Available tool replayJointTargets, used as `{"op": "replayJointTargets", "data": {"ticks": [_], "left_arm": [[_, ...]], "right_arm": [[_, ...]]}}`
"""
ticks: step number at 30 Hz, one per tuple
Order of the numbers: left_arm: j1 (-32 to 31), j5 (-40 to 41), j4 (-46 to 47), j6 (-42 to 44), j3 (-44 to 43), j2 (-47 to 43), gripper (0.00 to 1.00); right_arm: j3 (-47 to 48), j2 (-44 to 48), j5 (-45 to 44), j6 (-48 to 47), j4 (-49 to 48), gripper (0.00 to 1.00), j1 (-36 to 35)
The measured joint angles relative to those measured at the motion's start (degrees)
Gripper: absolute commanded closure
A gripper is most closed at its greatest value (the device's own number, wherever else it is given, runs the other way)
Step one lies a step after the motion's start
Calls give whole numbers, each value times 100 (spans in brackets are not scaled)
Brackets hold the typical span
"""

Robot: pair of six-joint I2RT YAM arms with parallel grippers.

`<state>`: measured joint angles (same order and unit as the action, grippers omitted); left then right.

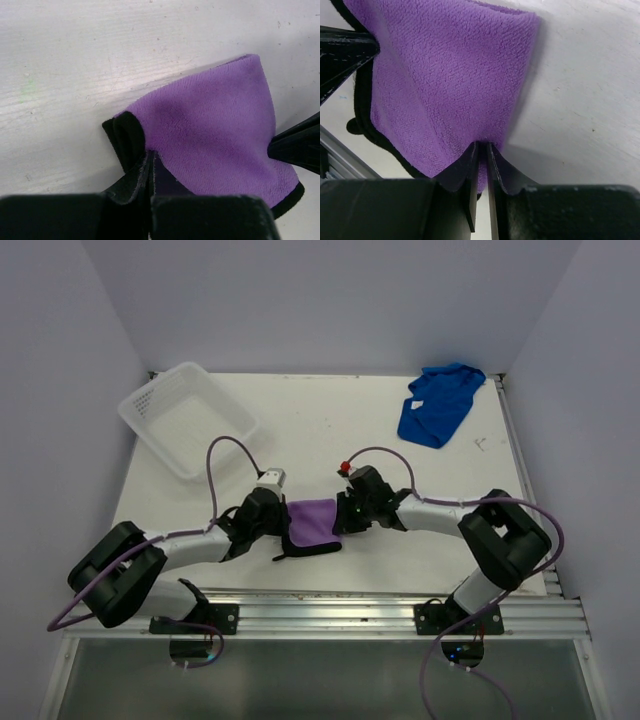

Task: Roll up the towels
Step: Fold the towel, then roll the towel

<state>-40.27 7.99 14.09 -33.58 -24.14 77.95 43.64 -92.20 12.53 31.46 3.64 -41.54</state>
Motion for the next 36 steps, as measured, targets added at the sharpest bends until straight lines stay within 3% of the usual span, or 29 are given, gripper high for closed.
{"op": "replayJointTargets", "data": {"ticks": [15,25,36], "left_arm": [[0,160,-306,26,0,-348,100],[0,356,-540,195,-125,-479,100],[2,601,-739,339,-363,-476,92]], "right_arm": [[391,125,26,31,278,82,-15],[289,-442,162,223,-380,82,-151],[376,-413,214,238,-319,80,-155]]}}
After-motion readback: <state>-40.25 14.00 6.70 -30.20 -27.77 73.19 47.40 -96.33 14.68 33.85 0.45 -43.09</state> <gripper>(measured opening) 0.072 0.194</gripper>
